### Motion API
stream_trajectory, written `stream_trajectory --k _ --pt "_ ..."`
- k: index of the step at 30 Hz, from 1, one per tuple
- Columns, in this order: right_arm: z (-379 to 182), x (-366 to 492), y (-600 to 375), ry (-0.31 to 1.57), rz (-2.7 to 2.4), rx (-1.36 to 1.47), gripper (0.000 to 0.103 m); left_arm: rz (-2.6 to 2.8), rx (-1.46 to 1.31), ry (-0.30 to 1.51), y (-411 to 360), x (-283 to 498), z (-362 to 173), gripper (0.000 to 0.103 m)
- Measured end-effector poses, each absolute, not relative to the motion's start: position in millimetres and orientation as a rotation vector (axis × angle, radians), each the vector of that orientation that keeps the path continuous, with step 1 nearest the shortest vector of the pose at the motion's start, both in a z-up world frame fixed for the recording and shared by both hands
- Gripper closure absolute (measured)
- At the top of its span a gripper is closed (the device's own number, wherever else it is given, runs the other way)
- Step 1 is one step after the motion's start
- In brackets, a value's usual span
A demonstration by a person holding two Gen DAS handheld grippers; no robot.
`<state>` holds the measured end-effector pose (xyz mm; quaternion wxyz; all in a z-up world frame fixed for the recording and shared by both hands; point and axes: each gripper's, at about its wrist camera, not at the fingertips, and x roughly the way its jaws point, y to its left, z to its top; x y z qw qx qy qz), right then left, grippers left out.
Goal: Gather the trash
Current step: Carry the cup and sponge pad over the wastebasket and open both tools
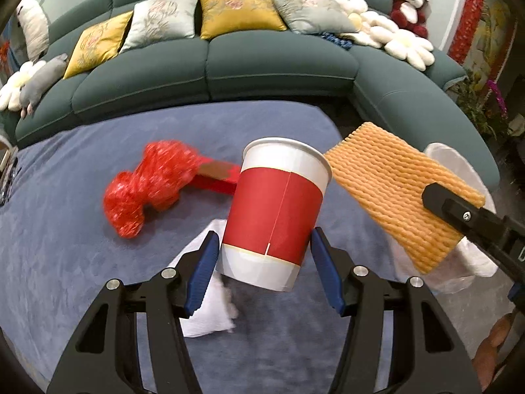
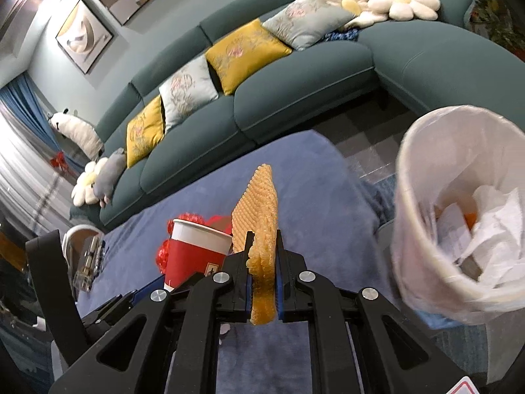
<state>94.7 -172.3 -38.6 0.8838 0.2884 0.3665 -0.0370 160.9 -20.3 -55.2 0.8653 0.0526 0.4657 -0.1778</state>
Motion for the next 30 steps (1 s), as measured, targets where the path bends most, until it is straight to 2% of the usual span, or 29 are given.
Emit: stream_trajectory --k 14,30 --pt "-18.4 19.6 -270.8 0.665 -0.256 0.632 0.093 -0.541 0.183 0.933 -136.0 114.0 -26.8 0.048" --pt "-36.3 -43.2 -364.5 0.625 -0.455 0.693 0.093 -0.704 0.273 0.975 -244.6 86.1 -40.2 0.047"
